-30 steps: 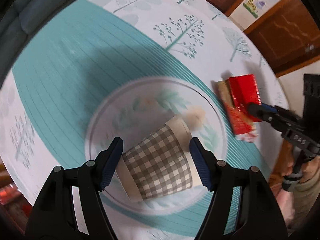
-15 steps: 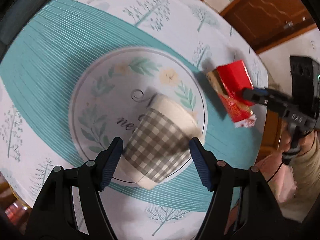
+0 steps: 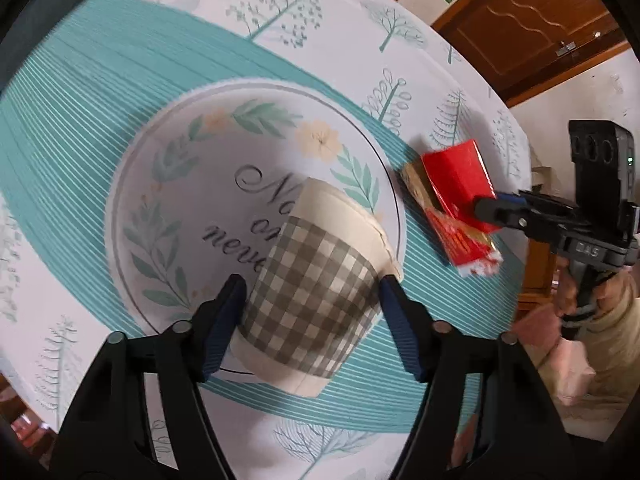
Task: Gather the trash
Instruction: 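Carry the checked cup and red box over the black trash bin, then open the left gripper over the bin while the right gripper releases the red box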
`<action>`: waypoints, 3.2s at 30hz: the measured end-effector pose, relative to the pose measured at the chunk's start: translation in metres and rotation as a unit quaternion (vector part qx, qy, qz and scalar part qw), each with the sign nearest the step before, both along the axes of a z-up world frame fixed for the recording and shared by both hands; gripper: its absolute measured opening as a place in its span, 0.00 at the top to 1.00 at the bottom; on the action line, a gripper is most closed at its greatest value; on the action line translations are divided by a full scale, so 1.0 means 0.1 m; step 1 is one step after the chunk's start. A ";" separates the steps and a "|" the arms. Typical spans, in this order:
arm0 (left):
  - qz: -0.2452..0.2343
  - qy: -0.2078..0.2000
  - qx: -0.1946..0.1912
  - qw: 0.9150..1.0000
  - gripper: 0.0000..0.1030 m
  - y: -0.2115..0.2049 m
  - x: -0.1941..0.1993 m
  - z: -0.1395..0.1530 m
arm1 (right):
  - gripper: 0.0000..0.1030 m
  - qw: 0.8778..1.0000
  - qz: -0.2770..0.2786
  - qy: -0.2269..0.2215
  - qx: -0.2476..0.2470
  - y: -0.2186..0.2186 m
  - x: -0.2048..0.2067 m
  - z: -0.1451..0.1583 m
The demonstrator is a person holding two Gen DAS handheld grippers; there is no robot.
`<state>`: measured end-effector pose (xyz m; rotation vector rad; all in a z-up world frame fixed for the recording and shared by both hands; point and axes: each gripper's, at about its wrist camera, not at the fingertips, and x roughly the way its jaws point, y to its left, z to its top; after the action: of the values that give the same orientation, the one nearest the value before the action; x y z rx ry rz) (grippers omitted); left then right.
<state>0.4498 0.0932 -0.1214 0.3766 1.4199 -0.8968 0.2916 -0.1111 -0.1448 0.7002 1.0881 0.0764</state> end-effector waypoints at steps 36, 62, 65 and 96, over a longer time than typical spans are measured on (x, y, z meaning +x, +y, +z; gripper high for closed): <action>-0.040 -0.078 -0.022 0.996 0.67 -1.64 -3.79 0.16 | 0.79 0.980 -0.200 -0.012 0.018 -0.89 -3.91 -0.32; -0.055 -0.110 0.131 0.984 0.66 -2.36 -4.27 -2.17 | 0.79 0.957 -0.253 0.136 0.034 -1.28 -3.70 -2.44; -0.056 -0.107 0.136 0.983 0.66 -2.40 -4.22 -2.29 | 0.79 0.955 -0.258 0.144 0.043 -1.31 -3.67 -2.60; -0.025 -0.086 0.190 0.978 0.41 -2.53 -3.77 -2.79 | 0.66 0.939 -0.288 0.175 0.059 -1.50 -3.52 -3.14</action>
<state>0.0733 -0.1594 -0.4008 0.7624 1.4223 -0.6123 -0.0607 -0.2607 -0.4583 1.1484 1.1798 -0.5081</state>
